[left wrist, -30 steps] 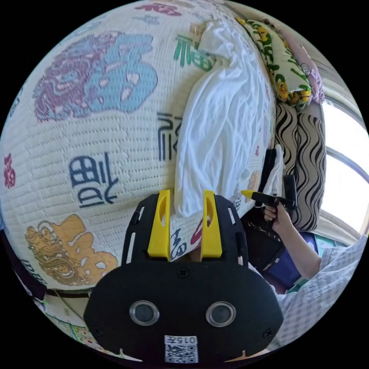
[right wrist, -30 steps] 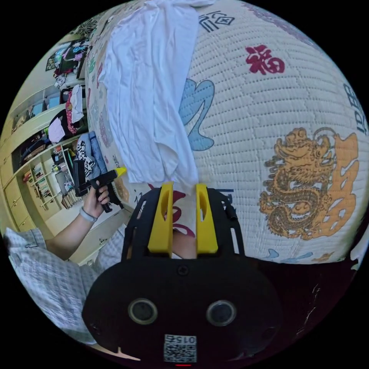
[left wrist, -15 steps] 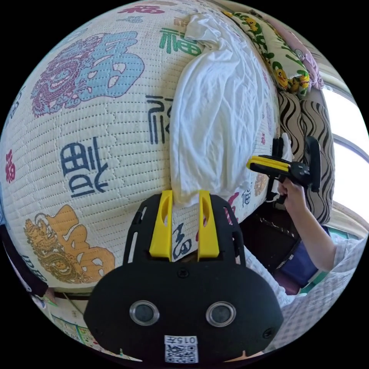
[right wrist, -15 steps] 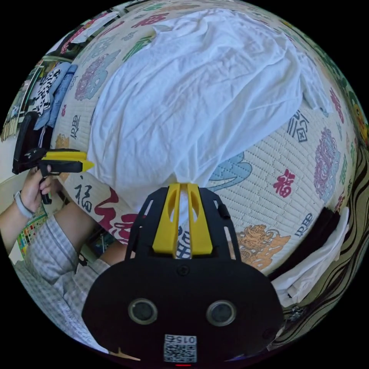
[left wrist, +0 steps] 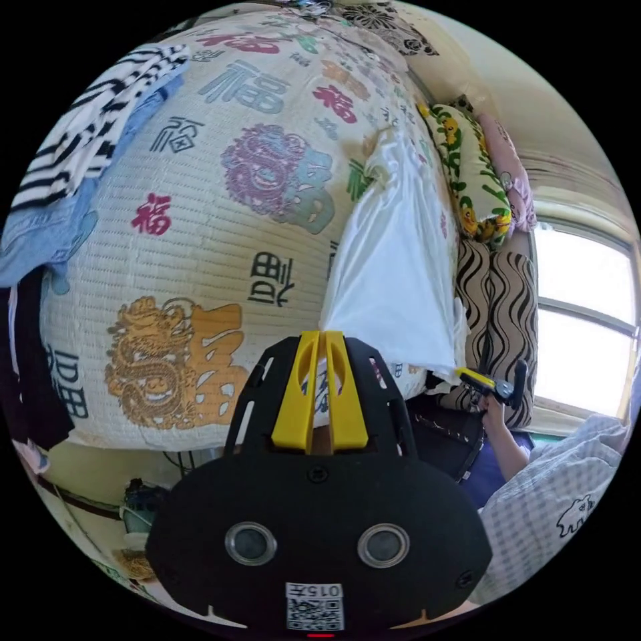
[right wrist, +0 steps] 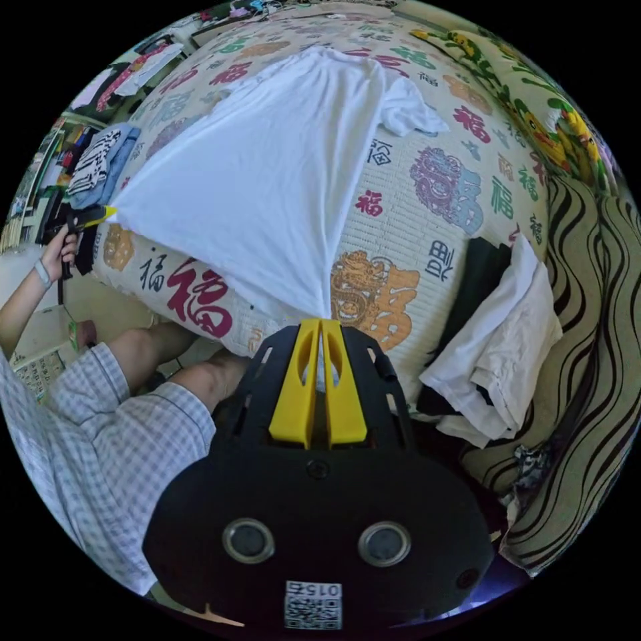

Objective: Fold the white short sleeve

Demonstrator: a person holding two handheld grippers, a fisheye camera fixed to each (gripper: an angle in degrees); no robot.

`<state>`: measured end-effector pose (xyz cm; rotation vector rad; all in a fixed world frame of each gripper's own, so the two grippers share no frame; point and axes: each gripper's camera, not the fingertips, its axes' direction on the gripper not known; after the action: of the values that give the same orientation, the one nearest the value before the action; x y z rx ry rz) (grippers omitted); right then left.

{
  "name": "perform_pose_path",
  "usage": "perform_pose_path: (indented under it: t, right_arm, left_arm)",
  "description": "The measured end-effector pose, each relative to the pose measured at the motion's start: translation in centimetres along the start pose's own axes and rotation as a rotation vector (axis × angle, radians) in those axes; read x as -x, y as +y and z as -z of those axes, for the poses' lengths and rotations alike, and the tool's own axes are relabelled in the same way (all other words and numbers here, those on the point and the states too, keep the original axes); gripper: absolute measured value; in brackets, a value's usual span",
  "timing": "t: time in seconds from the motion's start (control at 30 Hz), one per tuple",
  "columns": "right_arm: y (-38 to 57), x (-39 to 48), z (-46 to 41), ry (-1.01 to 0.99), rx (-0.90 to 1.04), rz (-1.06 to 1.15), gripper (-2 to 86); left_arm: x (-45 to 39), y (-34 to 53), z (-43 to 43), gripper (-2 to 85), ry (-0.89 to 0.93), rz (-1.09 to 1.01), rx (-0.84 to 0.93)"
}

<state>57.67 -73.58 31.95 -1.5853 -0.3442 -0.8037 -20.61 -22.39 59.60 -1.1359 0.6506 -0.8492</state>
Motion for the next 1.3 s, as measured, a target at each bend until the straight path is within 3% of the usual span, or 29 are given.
perform_pose_path:
  t: [0.37, 0.6, 0.77, 0.9, 1.03, 1.17, 1.3]
  right_arm:
    - [-0.7, 0.4, -6.0, 0.081, 0.233, 0.197, -0.9]
    - [-0.7, 0.0, -9.6, -0.036, 0.349, 0.227, -0.8]
    - [-0.2, -3.6, -11.3, -0.284, 0.376, 0.043, 0.7]
    - [1.2, -8.9, -10.4, -0.348, 0.306, -0.194, 0.8]
    - [-0.1, -15.6, -7.5, -0.406, 0.015, -0.390, 0.3]
    - [-5.1, -20.4, -6.3, -0.495, -0.238, -0.444, 1.6]
    - [-10.0, -22.7, -6.4, -0.493, -0.305, -0.424, 4.3]
  left_arm:
    - [2.2, -1.6, -3.7, -0.4, -0.145, 0.031, 0.111]
    - [4.0, -0.8, -5.8, 2.1, -0.196, 0.138, 0.151]
    - [5.8, -0.5, -7.7, 9.8, -0.115, 0.245, 0.211]
    - [5.5, -0.5, -5.2, 8.9, -0.245, 0.299, 0.167]
    - [-2.4, -6.7, -5.8, 9.0, -0.290, 0.010, 0.119]
    - [-13.3, -14.5, -10.9, 9.4, -0.181, -0.344, 0.115]
    - [-26.4, -22.0, -19.2, 9.5, -0.065, -0.670, 0.135]
